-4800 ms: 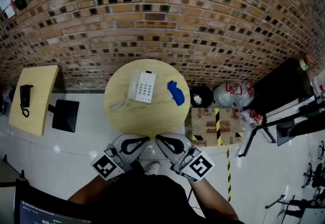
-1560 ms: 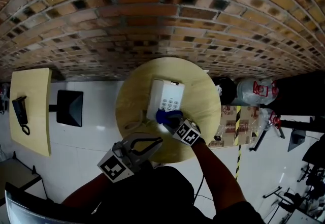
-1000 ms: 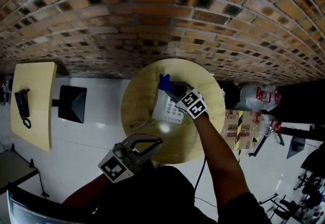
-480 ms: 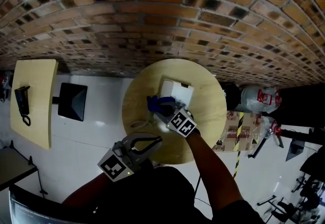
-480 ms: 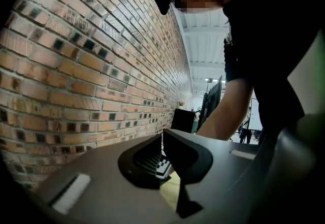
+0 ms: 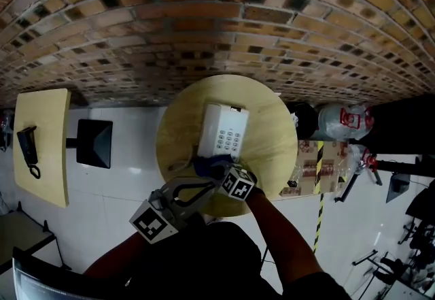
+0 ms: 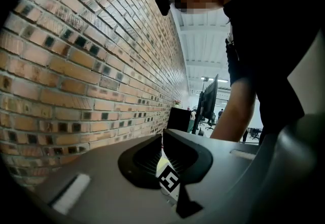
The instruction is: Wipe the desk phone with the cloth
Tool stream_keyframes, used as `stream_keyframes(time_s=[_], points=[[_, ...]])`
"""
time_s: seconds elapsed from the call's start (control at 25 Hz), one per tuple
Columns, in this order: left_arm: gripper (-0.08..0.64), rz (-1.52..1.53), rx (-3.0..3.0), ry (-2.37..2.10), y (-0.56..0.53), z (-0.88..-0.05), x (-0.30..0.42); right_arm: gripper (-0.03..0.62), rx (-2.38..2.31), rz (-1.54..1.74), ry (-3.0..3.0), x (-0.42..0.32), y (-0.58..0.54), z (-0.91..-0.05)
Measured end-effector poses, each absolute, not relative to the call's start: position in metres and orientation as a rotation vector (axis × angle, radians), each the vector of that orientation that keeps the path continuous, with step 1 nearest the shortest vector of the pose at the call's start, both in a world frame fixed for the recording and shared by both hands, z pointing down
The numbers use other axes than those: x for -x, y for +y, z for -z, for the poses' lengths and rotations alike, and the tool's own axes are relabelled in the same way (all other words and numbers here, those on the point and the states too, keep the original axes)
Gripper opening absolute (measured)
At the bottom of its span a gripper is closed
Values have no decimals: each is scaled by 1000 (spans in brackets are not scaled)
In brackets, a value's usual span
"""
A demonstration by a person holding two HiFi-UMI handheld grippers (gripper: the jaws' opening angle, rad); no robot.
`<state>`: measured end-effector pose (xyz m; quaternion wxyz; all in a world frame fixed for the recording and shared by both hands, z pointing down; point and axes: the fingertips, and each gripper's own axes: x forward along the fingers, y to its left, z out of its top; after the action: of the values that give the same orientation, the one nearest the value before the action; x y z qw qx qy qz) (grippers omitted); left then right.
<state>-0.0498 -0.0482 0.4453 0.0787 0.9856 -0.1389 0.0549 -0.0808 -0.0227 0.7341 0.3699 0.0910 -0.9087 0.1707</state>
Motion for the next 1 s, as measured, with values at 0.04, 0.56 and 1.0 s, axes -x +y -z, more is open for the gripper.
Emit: stream_keyframes(time_s=[0.04, 0.56, 1.0], points=[[8, -151, -2884, -436, -47, -448, 47, 60, -274, -453, -2338, 72, -24, -732], [8, -126, -2869, -291, -30, -444, 3, 60, -1111, -620, -2099, -158, -112, -729], [8, -179, -2923, -237, -34, -457, 6, 208, -1247, -851, -1929, -197, -129, -778]])
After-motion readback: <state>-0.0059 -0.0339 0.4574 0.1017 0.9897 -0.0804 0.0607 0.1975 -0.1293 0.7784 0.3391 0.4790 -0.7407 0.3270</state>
